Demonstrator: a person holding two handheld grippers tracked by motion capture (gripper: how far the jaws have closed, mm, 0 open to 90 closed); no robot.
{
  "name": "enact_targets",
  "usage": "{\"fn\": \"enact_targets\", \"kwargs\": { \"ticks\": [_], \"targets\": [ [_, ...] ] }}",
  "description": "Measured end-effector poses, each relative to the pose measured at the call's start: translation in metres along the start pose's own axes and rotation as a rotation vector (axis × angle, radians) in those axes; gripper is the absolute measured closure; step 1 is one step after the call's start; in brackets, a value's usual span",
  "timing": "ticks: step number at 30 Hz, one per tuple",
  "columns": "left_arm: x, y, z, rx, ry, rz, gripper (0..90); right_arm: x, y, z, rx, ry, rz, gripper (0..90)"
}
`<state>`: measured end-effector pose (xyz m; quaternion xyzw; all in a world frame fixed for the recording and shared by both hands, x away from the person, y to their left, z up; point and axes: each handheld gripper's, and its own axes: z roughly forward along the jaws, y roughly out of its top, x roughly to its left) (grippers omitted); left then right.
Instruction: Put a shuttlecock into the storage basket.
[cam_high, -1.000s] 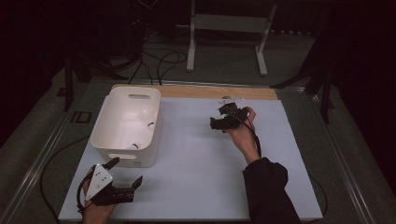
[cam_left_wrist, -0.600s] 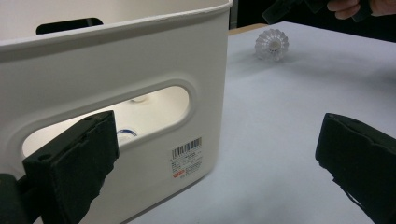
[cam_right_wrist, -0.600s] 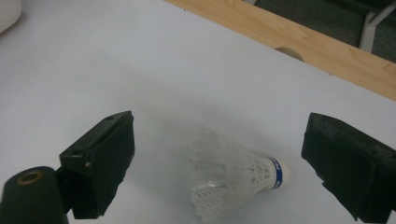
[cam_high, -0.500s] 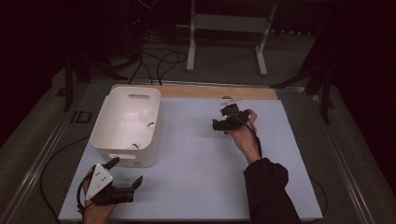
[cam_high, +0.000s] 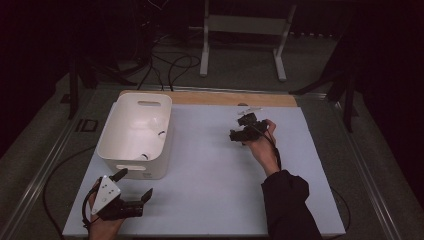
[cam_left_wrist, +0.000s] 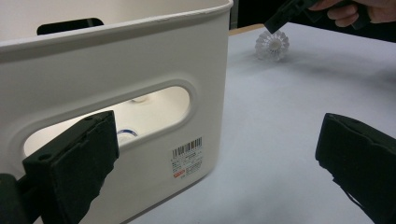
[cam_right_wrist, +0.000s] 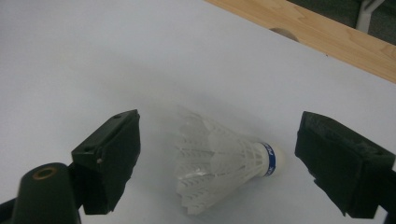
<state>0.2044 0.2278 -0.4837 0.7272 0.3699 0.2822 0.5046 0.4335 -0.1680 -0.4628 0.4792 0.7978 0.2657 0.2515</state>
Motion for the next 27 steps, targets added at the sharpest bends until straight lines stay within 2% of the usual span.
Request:
{"fn": "enact_targets", "kwargs": {
  "ticks": [7,14,15,27],
  "targets": [
    [0.000,0.000,0.000,0.000,0.001,0.000,0.2,0.002,-0.002,0.003,0.016,-0.021,-0.033,16.2],
    [0.000,0.000,0.000,-0.001,0.001,-0.001,0.2,0.002,-0.004,0.007,0.034,-0.026,-0.042,20.7],
    [0.000,0.000,0.000,0.001,0.001,0.001,0.2,0.002,-0.005,0.007,0.036,-0.032,-0.046,24.6],
    [0.000,0.000,0.000,0.000,0.000,0.000,0.2,-0.002,-0.012,0.014,0.070,-0.093,-0.043,43.4]
  ]
}}
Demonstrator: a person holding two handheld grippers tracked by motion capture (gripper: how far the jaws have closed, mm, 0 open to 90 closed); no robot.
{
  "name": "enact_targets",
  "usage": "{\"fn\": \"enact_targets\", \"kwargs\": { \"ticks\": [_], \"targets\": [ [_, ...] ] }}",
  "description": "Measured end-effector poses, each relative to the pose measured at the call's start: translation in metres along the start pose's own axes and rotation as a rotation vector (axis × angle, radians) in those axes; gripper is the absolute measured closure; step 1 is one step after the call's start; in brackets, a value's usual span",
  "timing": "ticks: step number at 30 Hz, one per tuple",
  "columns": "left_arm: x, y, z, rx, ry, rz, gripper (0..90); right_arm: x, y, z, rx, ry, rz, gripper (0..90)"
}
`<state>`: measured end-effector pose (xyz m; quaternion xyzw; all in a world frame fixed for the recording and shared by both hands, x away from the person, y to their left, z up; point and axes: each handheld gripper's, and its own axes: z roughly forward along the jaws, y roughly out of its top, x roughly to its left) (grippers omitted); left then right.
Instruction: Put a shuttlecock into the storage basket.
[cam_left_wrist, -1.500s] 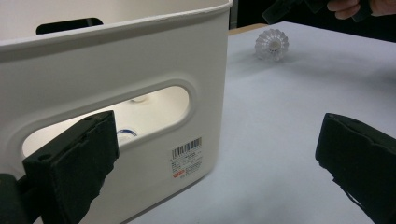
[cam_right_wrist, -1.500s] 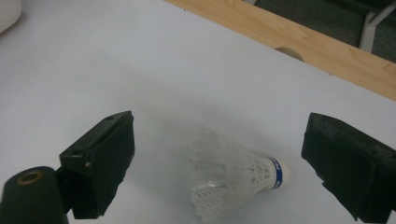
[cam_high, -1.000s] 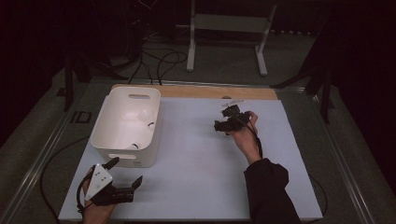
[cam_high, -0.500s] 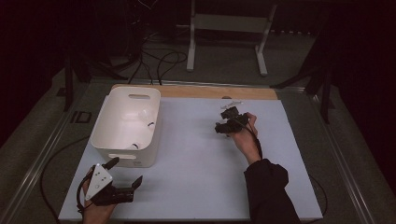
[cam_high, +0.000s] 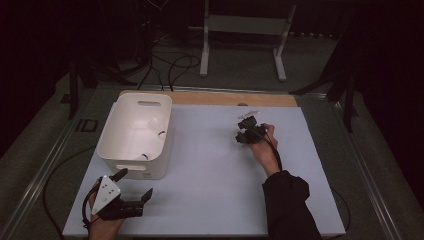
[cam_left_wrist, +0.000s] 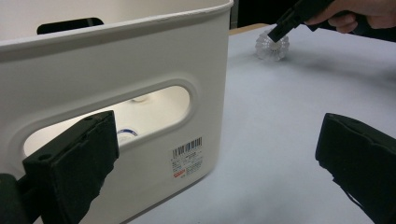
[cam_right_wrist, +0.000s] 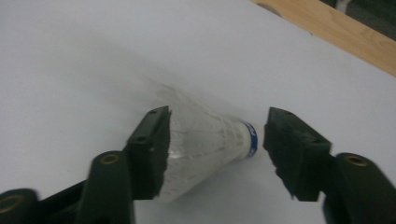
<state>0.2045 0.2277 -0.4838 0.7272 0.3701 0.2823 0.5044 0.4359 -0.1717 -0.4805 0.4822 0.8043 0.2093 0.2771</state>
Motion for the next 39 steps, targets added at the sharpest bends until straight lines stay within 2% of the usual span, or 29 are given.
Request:
{"fn": "enact_targets", "kwargs": {
  "ticks": [3,12,17,33,39],
  "targets": [
    [0.000,0.000,0.000,0.000,0.000,0.000,0.3,-0.002,-0.002,0.003,0.010,-0.010,0.004,50.8],
    [0.000,0.000,0.000,0.000,0.000,0.000,0.3,-0.008,-0.001,0.000,-0.009,-0.061,0.010,78.9],
    [0.000,0.000,0.000,0.001,0.000,0.000,0.3,-0.011,0.000,-0.005,-0.031,-0.059,0.025,88.2],
    [0.000,0.000,0.000,0.001,0.001,0.000,0.2,-0.006,0.004,-0.018,-0.084,-0.018,0.028,89.2],
    [0.000,0.000,0.000,0.001,0.001,0.000,0.3,-0.006,0.004,-0.021,-0.084,0.005,0.033,89.2]
  ]
}}
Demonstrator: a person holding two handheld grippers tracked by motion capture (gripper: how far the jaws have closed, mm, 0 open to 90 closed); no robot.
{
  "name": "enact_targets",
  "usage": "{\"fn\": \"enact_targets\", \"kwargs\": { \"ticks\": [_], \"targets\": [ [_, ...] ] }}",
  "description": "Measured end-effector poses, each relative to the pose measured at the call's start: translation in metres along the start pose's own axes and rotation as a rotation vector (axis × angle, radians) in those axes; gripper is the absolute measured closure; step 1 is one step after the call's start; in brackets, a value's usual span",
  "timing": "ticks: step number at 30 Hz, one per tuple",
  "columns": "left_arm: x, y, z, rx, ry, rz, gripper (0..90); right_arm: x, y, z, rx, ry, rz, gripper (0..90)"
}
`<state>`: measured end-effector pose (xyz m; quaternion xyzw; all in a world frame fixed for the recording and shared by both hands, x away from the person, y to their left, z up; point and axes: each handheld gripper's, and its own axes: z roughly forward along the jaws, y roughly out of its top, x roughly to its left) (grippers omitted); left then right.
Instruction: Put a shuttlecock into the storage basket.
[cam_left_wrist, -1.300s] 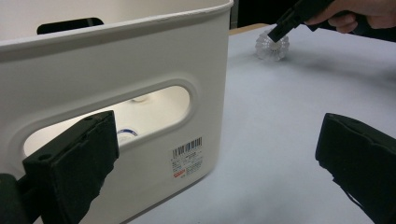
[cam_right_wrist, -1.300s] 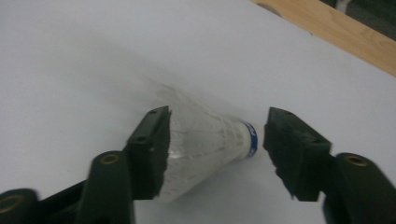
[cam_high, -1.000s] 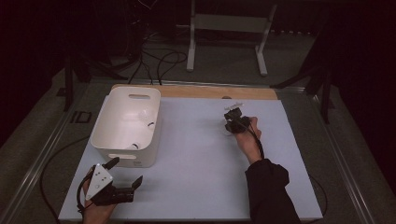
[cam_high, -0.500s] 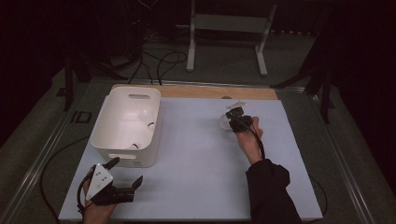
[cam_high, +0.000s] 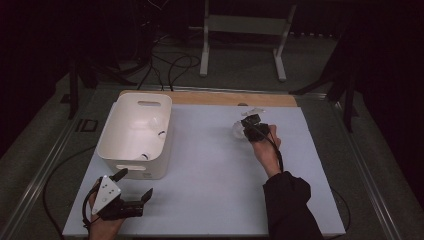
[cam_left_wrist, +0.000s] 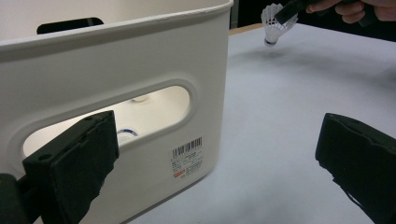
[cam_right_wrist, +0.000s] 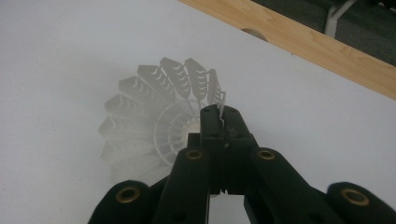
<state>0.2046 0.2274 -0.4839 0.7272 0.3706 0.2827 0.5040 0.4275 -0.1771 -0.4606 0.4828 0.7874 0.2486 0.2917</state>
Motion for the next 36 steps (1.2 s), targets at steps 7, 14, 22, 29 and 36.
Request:
{"fn": "enact_targets", "kwargs": {
  "ticks": [7,14,22,29,36],
  "targets": [
    [0.000,0.000,0.000,0.000,0.000,0.000,0.3,0.000,0.000,-0.003,-0.008,0.013,0.010,89.2],
    [0.000,0.000,0.000,-0.001,0.001,0.000,0.2,0.004,0.002,-0.008,-0.025,0.018,-0.001,89.2],
    [0.000,0.000,0.000,0.000,0.002,0.000,0.2,0.006,0.004,-0.011,-0.034,0.021,-0.004,89.2],
    [0.000,0.000,0.000,-0.001,0.002,0.000,0.3,0.008,0.005,-0.015,-0.042,0.025,-0.001,89.1],
    [0.000,0.000,0.000,0.000,0.002,0.000,0.3,0.011,0.007,-0.018,-0.053,0.030,-0.004,89.2]
  ]
}}
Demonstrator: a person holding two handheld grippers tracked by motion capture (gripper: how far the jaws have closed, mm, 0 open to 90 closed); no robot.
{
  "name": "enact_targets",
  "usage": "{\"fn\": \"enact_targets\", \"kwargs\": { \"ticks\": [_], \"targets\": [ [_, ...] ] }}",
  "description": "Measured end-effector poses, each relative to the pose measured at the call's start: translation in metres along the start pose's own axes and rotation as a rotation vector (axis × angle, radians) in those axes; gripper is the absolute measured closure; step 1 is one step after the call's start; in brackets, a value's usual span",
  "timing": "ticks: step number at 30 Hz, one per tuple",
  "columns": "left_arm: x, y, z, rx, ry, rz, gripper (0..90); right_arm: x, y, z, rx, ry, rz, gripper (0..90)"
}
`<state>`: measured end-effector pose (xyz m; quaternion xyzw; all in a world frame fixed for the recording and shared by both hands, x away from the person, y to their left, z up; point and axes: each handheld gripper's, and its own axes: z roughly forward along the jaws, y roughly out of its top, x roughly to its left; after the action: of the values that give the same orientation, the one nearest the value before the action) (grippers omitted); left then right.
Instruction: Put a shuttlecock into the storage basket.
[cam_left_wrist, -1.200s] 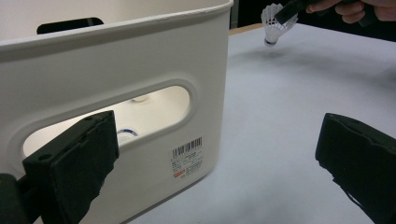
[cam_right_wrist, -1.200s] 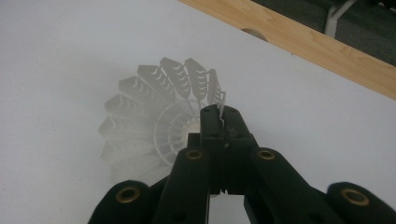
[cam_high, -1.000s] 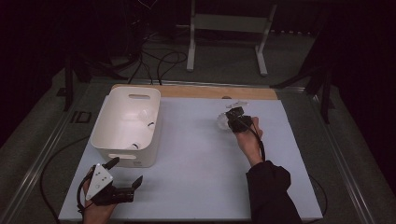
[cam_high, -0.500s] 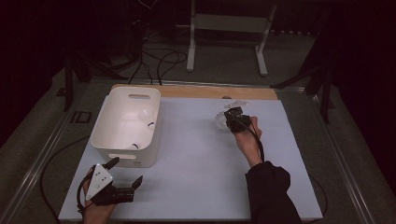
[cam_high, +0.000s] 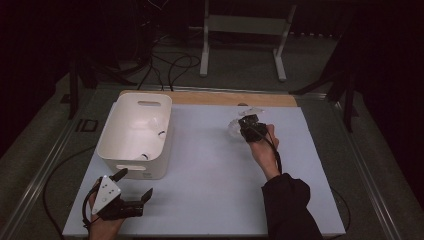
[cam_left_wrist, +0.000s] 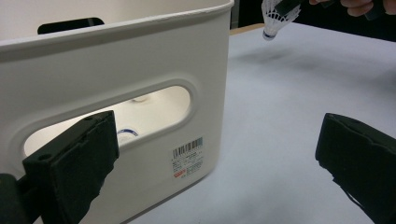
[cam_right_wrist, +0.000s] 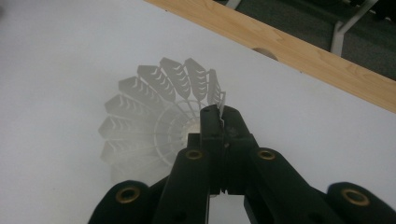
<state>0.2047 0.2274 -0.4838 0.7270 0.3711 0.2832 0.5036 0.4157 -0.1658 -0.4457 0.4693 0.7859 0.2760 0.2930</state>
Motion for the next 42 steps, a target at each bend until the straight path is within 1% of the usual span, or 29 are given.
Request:
{"fn": "enact_targets", "kwargs": {
  "ticks": [5,9,15,20,24,38,39,42],
  "targets": [
    [0.000,0.000,0.000,0.000,0.000,0.000,0.3,0.002,0.001,-0.002,-0.004,0.002,-0.006,89.2],
    [0.000,0.000,0.000,-0.001,0.000,0.000,0.2,0.002,0.002,-0.003,-0.009,0.011,0.005,89.1],
    [0.000,0.000,0.000,-0.001,0.000,-0.001,0.3,0.002,0.002,-0.004,-0.013,0.014,0.001,89.2],
    [0.000,0.000,0.000,0.000,0.001,0.000,0.2,0.004,0.003,-0.006,-0.021,0.031,0.021,89.2],
    [0.000,0.000,0.000,0.000,0.000,0.000,0.3,0.005,0.004,-0.007,-0.028,0.034,0.013,89.2],
    [0.000,0.000,0.000,0.001,0.001,0.000,0.3,0.012,0.006,-0.013,-0.042,0.050,0.009,89.2],
    [0.000,0.000,0.000,0.002,0.001,0.000,0.3,0.012,0.006,-0.013,-0.043,0.048,0.003,89.2],
    [0.000,0.000,0.000,0.003,0.000,0.001,0.2,0.013,0.007,-0.014,-0.044,0.063,0.009,89.2]
  ]
}}
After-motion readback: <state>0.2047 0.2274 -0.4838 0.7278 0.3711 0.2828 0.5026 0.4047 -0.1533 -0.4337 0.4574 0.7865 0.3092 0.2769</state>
